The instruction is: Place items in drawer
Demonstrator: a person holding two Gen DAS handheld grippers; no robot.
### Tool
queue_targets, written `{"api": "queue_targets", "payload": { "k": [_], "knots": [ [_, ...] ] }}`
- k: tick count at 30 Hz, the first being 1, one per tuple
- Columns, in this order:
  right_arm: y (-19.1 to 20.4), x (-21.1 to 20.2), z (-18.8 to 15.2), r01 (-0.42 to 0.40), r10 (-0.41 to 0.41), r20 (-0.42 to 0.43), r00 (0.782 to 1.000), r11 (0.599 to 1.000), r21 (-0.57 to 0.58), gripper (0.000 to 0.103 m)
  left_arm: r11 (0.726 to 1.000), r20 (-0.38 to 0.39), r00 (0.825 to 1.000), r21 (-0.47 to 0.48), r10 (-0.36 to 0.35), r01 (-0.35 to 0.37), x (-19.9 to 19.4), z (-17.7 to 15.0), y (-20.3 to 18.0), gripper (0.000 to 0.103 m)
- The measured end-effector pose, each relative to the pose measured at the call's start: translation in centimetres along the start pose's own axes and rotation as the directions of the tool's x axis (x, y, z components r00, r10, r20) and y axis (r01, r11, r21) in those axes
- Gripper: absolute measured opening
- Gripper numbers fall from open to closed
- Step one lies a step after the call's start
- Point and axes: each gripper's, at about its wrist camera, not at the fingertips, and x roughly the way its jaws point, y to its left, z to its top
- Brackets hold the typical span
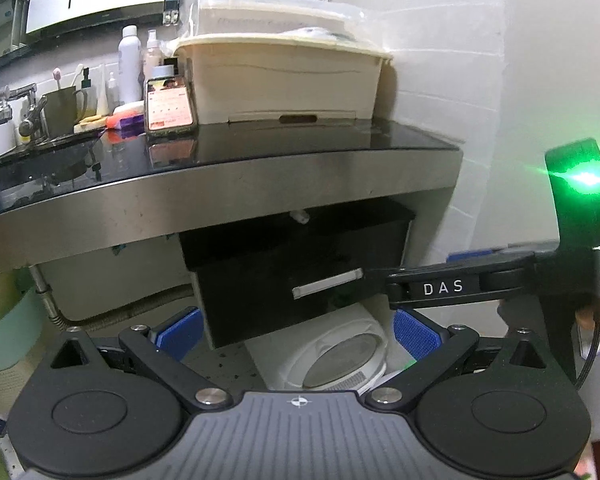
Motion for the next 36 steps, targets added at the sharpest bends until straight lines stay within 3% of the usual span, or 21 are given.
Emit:
{"api": "queue_targets", "payload": {
  "k": [6, 18, 23, 29, 36],
  "knots": [
    [-0.3, -1.7, -0.9, 0.067, -0.066, -0.029, 0.997, 0.997, 0.034, 0.103, 0.999, 0.039, 0.999, 0.018, 0.026, -0.026, -1.7, 0.5, 0.3, 0.103],
    [0.8, -6.7, 0.2, 0.162, -0.164, 0.057, 0.985, 0.986, 0.045, 0.103, 0.996, 0.035, 0.996, -0.036, 0.087, -0.086, -3.1, 1.1, 0.8, 0.102],
    [1.1, -7.7, 0.6, 0.212, -0.215, 0.037, 0.976, 0.975, 0.061, 0.103, 0.991, 0.046, 0.990, -0.012, 0.130, -0.130, -3.7, 1.7, 0.2, 0.103],
    [1.7, -7.9, 1.5, 0.201, -0.201, -0.069, 0.977, 0.980, -0.008, 0.103, 0.982, -0.023, 0.984, -0.069, 0.177, -0.178, -2.6, 2.8, 0.3, 0.103],
    [1.5, -8.0, 1.5, 0.234, -0.231, -0.064, 0.971, 0.971, 0.043, 0.103, 0.983, -0.092, 0.987, -0.110, 0.135, -0.144, -0.6, 3.1, 1.0, 0.103]
  ]
}}
